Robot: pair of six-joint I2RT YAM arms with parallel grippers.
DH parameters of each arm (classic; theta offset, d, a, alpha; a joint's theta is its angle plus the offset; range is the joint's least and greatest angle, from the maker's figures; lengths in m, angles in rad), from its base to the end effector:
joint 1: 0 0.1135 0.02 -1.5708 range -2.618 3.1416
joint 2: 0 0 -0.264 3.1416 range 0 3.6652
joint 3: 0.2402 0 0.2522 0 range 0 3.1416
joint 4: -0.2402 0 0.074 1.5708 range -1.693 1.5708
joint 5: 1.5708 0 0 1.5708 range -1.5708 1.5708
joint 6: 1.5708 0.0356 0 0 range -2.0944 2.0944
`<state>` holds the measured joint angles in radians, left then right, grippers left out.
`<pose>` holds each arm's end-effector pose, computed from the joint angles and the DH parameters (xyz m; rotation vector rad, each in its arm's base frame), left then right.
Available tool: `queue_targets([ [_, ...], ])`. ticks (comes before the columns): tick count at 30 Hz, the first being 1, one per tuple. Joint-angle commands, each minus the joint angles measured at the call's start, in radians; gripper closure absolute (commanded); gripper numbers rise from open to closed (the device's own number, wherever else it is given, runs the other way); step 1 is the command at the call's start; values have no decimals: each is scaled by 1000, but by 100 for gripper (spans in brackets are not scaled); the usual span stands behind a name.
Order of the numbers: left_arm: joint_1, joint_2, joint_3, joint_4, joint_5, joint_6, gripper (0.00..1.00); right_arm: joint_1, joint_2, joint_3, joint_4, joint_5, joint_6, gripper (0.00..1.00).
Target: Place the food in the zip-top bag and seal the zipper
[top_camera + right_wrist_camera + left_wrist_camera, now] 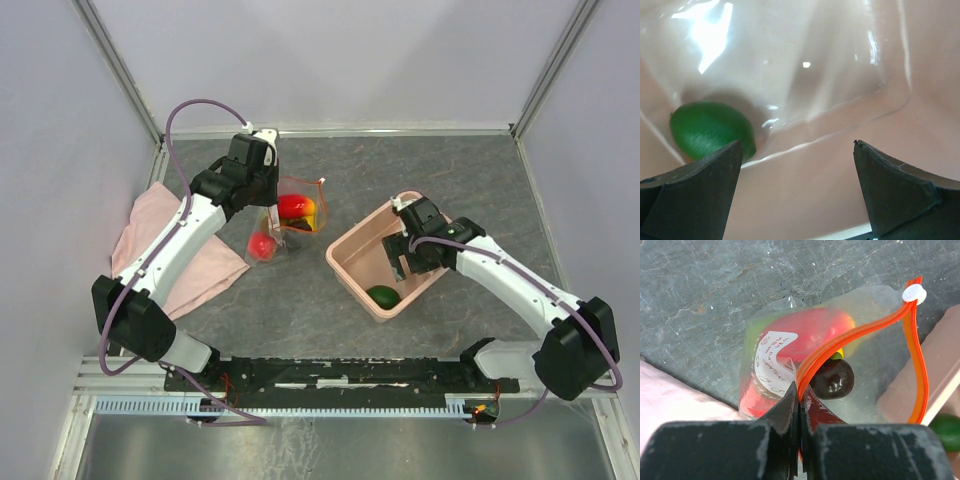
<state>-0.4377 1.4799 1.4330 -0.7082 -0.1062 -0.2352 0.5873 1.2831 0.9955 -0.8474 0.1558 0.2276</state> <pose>0.2943 -0.1336 0.3499 0.1823 2.3233 -0.2155 0.2054 0.1301 0.2557 -0.4339 2.6459 0.0431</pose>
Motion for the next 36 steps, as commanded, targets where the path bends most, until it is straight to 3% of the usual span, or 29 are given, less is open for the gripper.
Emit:
queue_targets([
  [1,8,10,19,49,-30,-21,97,-105,-7,10,-22,80,97,1],
  [5,9,4,6,51,-36,-22,97,-238,2,4,77,91,74,1],
  [10,8,-7,-10,57,-42,-22,97,-310,148,75,256,118,50,1],
  [16,9,-16,-22,59,-52,-20,97,-307,405,296,420,-21,8,1],
  [21,10,-17,-16,59,-56,-22,97,-239,540,488,444,-197,-87,1],
  [26,11,-10,-10,59,-53,-30,97,-172,501,458,458,-268,-128,1],
  [36,13,6,7,59,-55,-29,97,-165,249,266,211,-123,-90,1],
])
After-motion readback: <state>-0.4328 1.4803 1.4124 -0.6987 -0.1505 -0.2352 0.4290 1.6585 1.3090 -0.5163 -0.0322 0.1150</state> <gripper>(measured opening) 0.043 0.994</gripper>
